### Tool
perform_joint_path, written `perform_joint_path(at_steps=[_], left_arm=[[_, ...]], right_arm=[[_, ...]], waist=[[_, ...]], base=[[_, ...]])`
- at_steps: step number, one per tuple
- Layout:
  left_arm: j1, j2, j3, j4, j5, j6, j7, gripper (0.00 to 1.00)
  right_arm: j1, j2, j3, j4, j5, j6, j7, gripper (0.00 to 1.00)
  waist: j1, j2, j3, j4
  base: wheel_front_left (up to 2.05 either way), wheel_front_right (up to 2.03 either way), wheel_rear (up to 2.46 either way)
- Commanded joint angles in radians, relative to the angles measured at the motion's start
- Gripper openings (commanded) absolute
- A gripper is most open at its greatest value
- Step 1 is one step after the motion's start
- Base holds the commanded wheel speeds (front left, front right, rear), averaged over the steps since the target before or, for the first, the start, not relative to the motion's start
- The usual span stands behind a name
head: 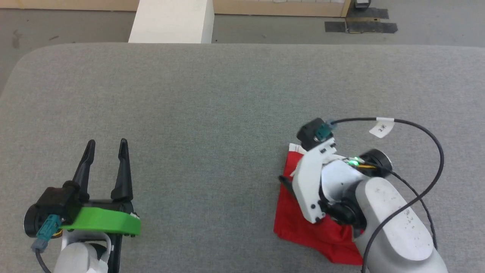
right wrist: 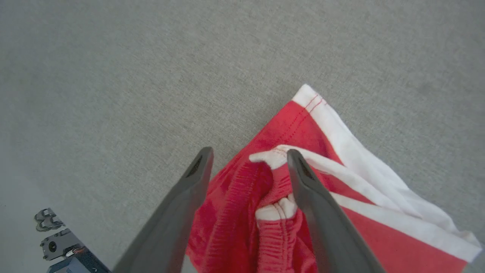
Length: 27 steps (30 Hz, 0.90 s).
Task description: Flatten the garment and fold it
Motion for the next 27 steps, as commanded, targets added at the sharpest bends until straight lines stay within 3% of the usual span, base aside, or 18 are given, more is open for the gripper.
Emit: perform_joint_path(at_steps=[1, 4, 8, 15, 20, 27], left_arm=[[-0.002, -0.003, 0.005, 0.001, 0.003, -0.006, -0.005, 1.00], [0.000, -0.003, 0.006, 0.000, 0.005, -0.006, -0.005, 1.00], [0.001, -0.002, 0.014, -0.006, 0.008, -0.006, -0.005, 1.00], [0.007, -0.004, 0.025, -0.022, 0.011, -0.007, -0.005, 1.00], [0.010, -0.007, 0.037, -0.028, 0.014, -0.007, -0.005, 1.00], [0.011, -0.006, 0.039, -0.027, 0.015, -0.007, -0.005, 1.00]], right_arm=[[-0.023, 0.002, 0.015, -0.031, 0.029, -0.002, -0.012, 1.00], [-0.034, 0.002, 0.012, -0.098, 0.054, -0.002, -0.029, 1.00], [-0.019, 0.002, -0.079, -0.201, 0.025, -0.002, -0.043, 1.00], [0.142, -0.040, -0.301, -0.315, -0.166, -0.002, -0.032, 1.00], [0.276, -0.016, -0.356, -0.296, -0.200, -0.002, -0.034, 1.00], [0.358, 0.000, -0.332, -0.189, -0.191, -0.002, -0.066, 1.00]], waist=[[0.0000, 0.0000, -0.011, -0.013], [0.0000, 0.0000, -0.022, -0.026], [0.0000, 0.0000, -0.032, -0.043], [0.0000, 0.0000, -0.030, -0.056], [0.0000, 0.0000, -0.015, -0.052], [0.0000, 0.0000, -0.005, -0.037]], base=[[0.00, 0.00, 0.00], [0.00, 0.00, 0.00], [0.00, 0.00, 0.00], [0.00, 0.00, 0.00], [0.00, 0.00, 0.00], [0.00, 0.00, 0.00]])
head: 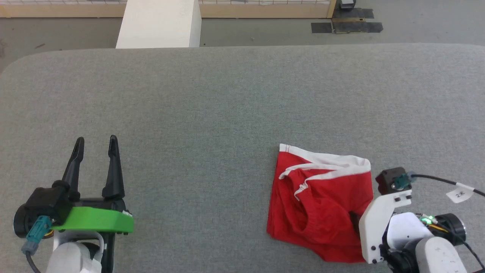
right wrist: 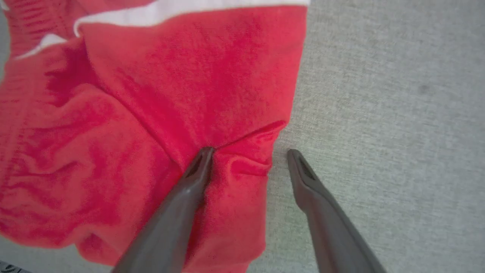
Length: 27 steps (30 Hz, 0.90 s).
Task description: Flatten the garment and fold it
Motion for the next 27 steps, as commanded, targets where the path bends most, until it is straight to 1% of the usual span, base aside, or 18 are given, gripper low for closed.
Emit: perform_joint_path(at_steps=[1, 4, 5, 7, 8, 10, 14, 18, 21, 25, 27], left_arm=[[0.009, -0.004, 0.001, 0.000, 0.006, -0.007, -0.005, 1.00], [0.009, -0.005, 0.001, 0.001, 0.007, -0.007, -0.005, 1.00], [0.010, -0.005, 0.001, 0.002, 0.007, -0.007, -0.005, 1.00], [0.011, -0.006, 0.000, 0.002, 0.010, -0.007, -0.005, 1.00], [0.012, -0.005, 0.000, 0.000, 0.011, -0.007, -0.005, 1.00], [0.015, -0.004, -0.001, -0.002, 0.012, -0.007, -0.005, 1.00], [0.032, 0.004, 0.011, -0.027, 0.012, -0.007, -0.005, 1.00], [0.056, 0.022, 0.043, -0.070, 0.014, -0.007, -0.005, 1.00], [0.072, 0.026, 0.079, -0.113, 0.006, -0.004, -0.005, 1.00], [0.073, 0.032, 0.105, -0.148, -0.005, -0.002, -0.005, 1.00], [0.069, 0.043, 0.108, -0.157, -0.004, -0.002, -0.005, 1.00]], right_arm=[[0.008, 0.002, 0.010, 0.022, 0.004, -0.001, -0.013, 1.00], [0.002, 0.003, 0.024, 0.066, 0.024, -0.001, -0.030, 1.00], [-0.001, 0.003, 0.029, 0.084, 0.028, -0.001, -0.027, 0.63], [-0.013, 0.003, 0.038, 0.103, 0.034, -0.001, -0.037, 0.02], [-0.018, 0.003, 0.043, 0.110, 0.035, -0.001, -0.038, 0.00], [-0.031, -0.004, 0.055, 0.118, 0.038, -0.001, -0.037, 0.00], [-0.079, -0.075, 0.118, 0.108, 0.062, -0.001, -0.027, 0.00], [-0.165, -0.173, 0.211, 0.098, 0.106, -0.001, -0.005, 0.00], [-0.250, -0.245, 0.282, 0.104, 0.166, -0.001, 0.009, 0.00], [-0.362, -0.336, 0.354, 0.138, 0.250, -0.001, -0.002, 0.00], [-0.414, -0.376, 0.386, 0.166, 0.270, -0.001, -0.016, 0.00]], waist=[[0.0000, -0.0001, 0.000, 0.003], [0.0000, -0.0001, -0.004, 0.003], [0.0000, -0.0001, -0.006, 0.002], [0.0000, -0.0001, -0.010, -0.001], [0.0000, -0.0001, -0.011, -0.004], [0.0000, -0.0001, -0.013, -0.015], [0.0000, -0.0001, 0.001, -0.079], [0.0000, -0.0001, 0.034, -0.192], [0.0000, -0.0001, 0.064, -0.291], [0.0000, -0.0001, 0.114, -0.386], [0.0000, -0.0001, 0.139, -0.418]], base=[[0.00, 0.00, 0.00], [0.00, 0.00, 0.00], [0.00, 0.00, 0.00], [0.00, 0.00, 0.00], [0.00, 0.00, 0.00], [0.00, 0.00, 0.00], [0.00, 0.00, 0.00], [0.00, 0.00, 0.00], [0.00, 0.00, 0.00], [0.00, 0.00, 0.00], [0.00, 0.00, 0.00]])
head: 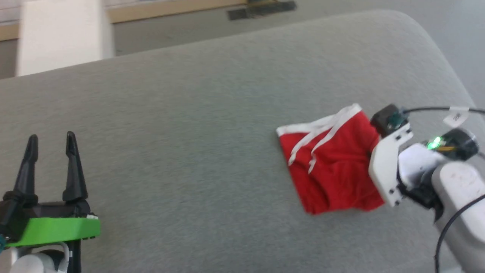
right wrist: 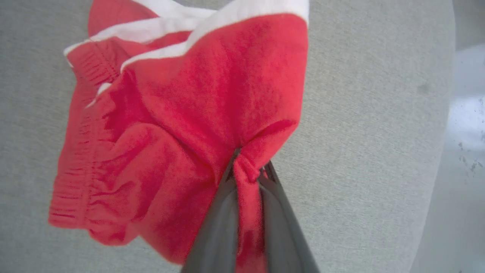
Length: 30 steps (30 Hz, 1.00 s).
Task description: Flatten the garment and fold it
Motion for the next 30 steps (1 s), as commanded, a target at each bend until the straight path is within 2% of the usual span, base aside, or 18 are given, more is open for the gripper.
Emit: perform_joint_path(at_steps=[1, 7, 13, 16, 17, 19, 20, 21, 22, 26, 30], left_arm=[[0.006, 0.017, 0.006, -0.012, -0.002, -0.003, -0.002, 1.00], [-0.016, 0.077, 0.002, -0.072, 0.001, -0.004, 0.034, 1.00], [-0.011, 0.132, 0.024, -0.136, -0.008, -0.005, 0.073, 1.00], [0.001, 0.155, 0.045, -0.166, -0.009, -0.004, 0.090, 1.00], [0.014, 0.183, 0.073, -0.212, -0.016, -0.003, 0.116, 1.00], [0.017, 0.193, 0.083, -0.226, -0.018, -0.002, 0.125, 1.00], [0.018, 0.198, 0.086, -0.232, -0.019, -0.002, 0.128, 1.00], [0.019, 0.203, 0.090, -0.237, -0.020, -0.002, 0.132, 1.00], [0.021, 0.206, 0.093, -0.240, -0.021, -0.002, 0.134, 1.00], [0.024, 0.209, 0.097, -0.241, -0.026, 0.001, 0.137, 1.00], [0.021, 0.191, 0.078, -0.217, -0.030, 0.007, 0.119, 1.00]], right_arm=[[-0.047, -0.023, 0.016, 0.023, 0.013, -0.002, -0.021, 0.00], [-0.167, -0.079, 0.004, 0.114, 0.011, -0.002, -0.083, 0.00], [-0.243, -0.101, -0.078, 0.204, -0.024, -0.002, -0.137, 0.00], [-0.272, -0.095, -0.136, 0.242, -0.052, -0.002, -0.165, 0.00], [-0.297, -0.061, -0.247, 0.288, -0.105, -0.002, -0.215, 0.00], [-0.299, -0.049, -0.289, 0.298, -0.136, -0.002, -0.232, 0.00], [-0.300, -0.046, -0.304, 0.300, -0.154, -0.002, -0.239, 0.11], [-0.300, -0.038, -0.328, 0.305, -0.172, -0.002, -0.243, 0.49], [-0.299, -0.033, -0.340, 0.306, -0.190, -0.002, -0.245, 1.00], [-0.304, -0.017, -0.398, 0.280, -0.256, -0.002, -0.284, 1.00], [-0.318, -0.011, -0.413, 0.218, -0.281, -0.002, -0.345, 1.00]], waist=[[0.0000, -0.0001, 0.125, -0.169], [0.0000, -0.0001, 0.225, -0.188], [0.0000, -0.0001, 0.304, -0.179], [0.0000, -0.0001, 0.336, -0.179], [0.0000, -0.0001, 0.371, -0.173], [0.0000, -0.0001, 0.381, -0.171], [0.0000, -0.0001, 0.384, -0.170], [0.0000, -0.0001, 0.386, -0.170], [0.0000, -0.0001, 0.387, -0.170], [0.0000, -0.0001, 0.377, -0.170], [0.0000, -0.0001, 0.336, -0.157]], base=[[0.00, 0.00, 0.00], [0.00, 0.00, 0.00], [0.00, 0.00, 0.00], [0.00, 0.00, 0.00], [0.00, 0.00, 0.00], [0.00, 0.00, 0.00], [0.00, 0.00, 0.00], [0.00, 0.00, 0.00], [0.00, 0.00, 0.00], [0.00, 0.00, 0.00], [0.00, 0.00, 0.00]])
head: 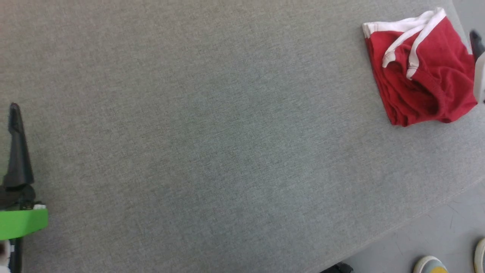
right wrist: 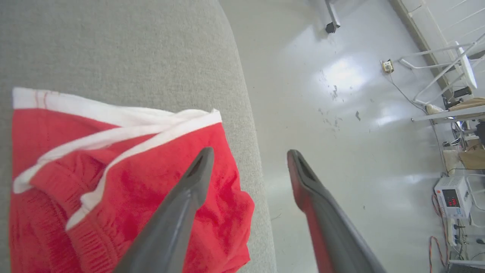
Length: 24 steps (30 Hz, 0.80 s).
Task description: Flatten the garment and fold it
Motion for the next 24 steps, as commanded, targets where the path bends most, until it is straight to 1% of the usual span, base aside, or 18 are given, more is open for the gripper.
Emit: perform_joint_path(at_steps=[1, 5, 8, 12, 13, 15, 19, 24], left_arm=[[0.008, -0.010, -0.010, 0.014, -0.011, 0.007, -0.016, 1.00], [-0.002, -0.041, -0.042, 0.060, -0.009, 0.015, -0.050, 1.00], [-0.012, -0.066, -0.068, 0.097, -0.007, 0.022, -0.070, 1.00], [-0.018, -0.106, -0.084, 0.153, -0.007, 0.039, -0.096, 1.00], [-0.017, -0.117, -0.088, 0.168, -0.007, 0.044, -0.102, 1.00], [-0.021, -0.138, -0.095, 0.195, -0.007, 0.054, -0.110, 1.00], [-0.032, -0.170, -0.117, 0.249, -0.003, 0.062, -0.120, 1.00], [-0.049, -0.191, -0.151, 0.308, 0.014, 0.064, -0.124, 1.00]], right_arm=[[-0.032, 0.006, -0.002, -0.037, -0.004, -0.002, -0.034, 1.00], [-0.042, 0.010, 0.007, -0.130, 0.025, -0.002, -0.099, 1.00], [-0.050, 0.033, -0.008, -0.208, 0.045, -0.002, -0.158, 1.00], [-0.043, 0.117, -0.010, -0.309, 0.057, -0.002, -0.261, 1.00], [-0.032, 0.151, -0.015, -0.330, 0.068, -0.002, -0.285, 1.00], [-0.004, 0.193, 0.005, -0.364, 0.065, -0.002, -0.326, 1.00], [0.072, 0.292, -0.010, -0.395, 0.094, -0.002, -0.423, 1.00], [0.204, 0.362, -0.030, -0.405, 0.108, -0.002, -0.523, 1.00]], waist=[[-0.0001, 0.0000, -0.045, 0.021], [-0.0001, 0.0000, -0.119, 0.055], [-0.0001, 0.0000, -0.178, 0.090], [-0.0001, 0.0000, -0.265, 0.138], [-0.0001, 0.0000, -0.288, 0.152], [-0.0001, 0.0000, -0.329, 0.185], [-0.0001, 0.0000, -0.408, 0.257], [-0.0001, 0.0000, -0.477, 0.337]], base=[[0.00, 0.00, 0.00], [0.00, 0.00, 0.00], [0.00, 0.00, 0.00], [0.00, 0.00, 0.00], [0.00, 0.00, 0.00], [0.00, 0.00, 0.00], [0.00, 0.00, 0.00], [0.00, 0.00, 0.00]])
